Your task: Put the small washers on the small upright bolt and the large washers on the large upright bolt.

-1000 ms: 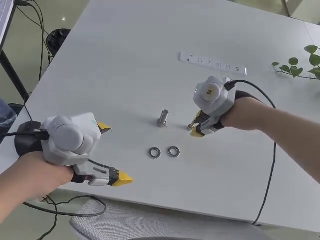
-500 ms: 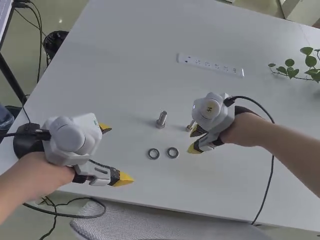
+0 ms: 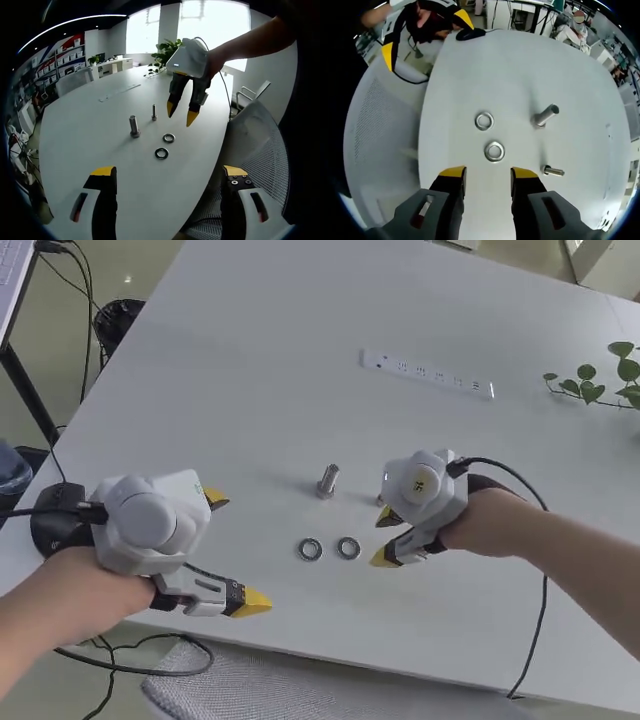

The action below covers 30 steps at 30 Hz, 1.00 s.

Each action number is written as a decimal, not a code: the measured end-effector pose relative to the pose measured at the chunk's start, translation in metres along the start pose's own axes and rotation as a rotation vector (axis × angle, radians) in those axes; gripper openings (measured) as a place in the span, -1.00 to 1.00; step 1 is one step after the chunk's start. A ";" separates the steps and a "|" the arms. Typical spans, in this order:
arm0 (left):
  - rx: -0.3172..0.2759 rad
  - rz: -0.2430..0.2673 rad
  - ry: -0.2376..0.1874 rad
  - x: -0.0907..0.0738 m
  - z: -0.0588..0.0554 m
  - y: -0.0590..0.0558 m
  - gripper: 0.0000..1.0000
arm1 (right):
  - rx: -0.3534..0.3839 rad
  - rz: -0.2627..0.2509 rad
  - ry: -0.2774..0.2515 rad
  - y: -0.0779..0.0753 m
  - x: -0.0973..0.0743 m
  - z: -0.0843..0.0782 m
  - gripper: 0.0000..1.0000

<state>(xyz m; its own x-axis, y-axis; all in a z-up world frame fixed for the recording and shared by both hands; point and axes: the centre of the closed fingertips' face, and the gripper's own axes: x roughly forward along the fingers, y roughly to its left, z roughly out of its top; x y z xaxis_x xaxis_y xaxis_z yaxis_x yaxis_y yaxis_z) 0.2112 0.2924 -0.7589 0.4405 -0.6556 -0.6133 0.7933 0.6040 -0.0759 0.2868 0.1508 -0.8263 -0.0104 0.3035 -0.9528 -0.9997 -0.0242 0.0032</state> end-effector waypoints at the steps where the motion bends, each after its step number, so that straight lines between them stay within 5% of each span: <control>1: -0.001 0.001 0.001 0.000 0.000 0.000 0.71 | 0.000 -0.003 0.000 -0.001 0.001 0.001 -0.26; 30: -0.027 0.007 0.000 0.005 -0.002 0.004 0.69 | 0.016 -0.021 0.008 -0.007 0.055 0.002 -0.27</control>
<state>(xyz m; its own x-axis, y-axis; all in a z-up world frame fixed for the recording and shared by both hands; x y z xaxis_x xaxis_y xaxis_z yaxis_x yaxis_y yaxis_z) 0.2159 0.2925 -0.7643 0.4458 -0.6517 -0.6137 0.7788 0.6204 -0.0930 0.2935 0.1692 -0.8781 0.0107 0.2963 -0.9550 -0.9999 -0.0029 -0.0121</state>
